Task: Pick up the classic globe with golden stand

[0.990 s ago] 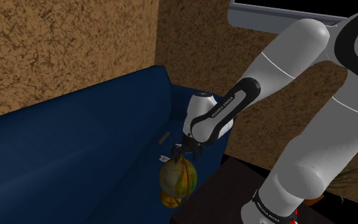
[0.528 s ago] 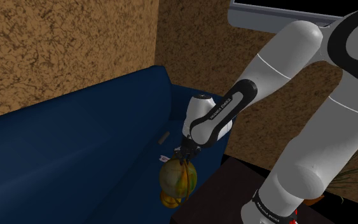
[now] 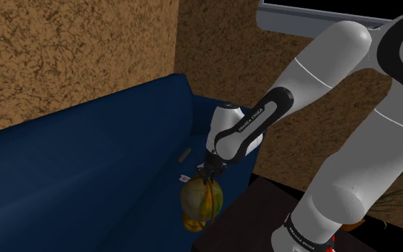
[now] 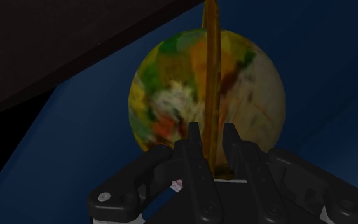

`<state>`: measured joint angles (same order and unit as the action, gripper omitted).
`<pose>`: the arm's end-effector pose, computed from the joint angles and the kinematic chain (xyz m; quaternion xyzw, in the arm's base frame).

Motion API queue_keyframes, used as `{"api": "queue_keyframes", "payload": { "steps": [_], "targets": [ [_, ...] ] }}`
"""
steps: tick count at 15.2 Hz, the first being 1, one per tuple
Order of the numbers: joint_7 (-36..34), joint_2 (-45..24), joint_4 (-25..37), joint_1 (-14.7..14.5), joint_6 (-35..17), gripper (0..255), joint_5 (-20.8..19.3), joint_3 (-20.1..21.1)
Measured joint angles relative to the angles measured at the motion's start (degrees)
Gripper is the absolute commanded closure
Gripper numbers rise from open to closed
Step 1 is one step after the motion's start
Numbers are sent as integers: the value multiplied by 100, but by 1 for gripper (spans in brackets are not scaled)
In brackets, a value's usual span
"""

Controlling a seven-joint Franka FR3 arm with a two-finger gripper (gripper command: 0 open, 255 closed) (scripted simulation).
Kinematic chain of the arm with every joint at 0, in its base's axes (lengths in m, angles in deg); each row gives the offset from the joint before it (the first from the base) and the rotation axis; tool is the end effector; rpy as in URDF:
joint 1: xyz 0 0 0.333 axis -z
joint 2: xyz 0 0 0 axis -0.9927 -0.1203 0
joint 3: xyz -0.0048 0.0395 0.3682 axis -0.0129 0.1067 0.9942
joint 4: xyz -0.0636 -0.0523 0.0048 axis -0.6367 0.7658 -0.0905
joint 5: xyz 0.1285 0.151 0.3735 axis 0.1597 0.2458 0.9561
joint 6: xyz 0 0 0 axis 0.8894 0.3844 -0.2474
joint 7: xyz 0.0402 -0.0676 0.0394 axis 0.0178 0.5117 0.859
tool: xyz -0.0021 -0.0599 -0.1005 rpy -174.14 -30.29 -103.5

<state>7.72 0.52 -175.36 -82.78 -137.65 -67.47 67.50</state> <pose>0.3678 0.0571 0.2486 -0.9687 0.2475 0.0058 0.0176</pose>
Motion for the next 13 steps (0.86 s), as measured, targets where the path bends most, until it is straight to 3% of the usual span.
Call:
{"api": "queue_keyframes", "payload": {
  "steps": [13],
  "targets": [
    [-19,1178,186,-41,1365,255,40,-46]
  ]
}}
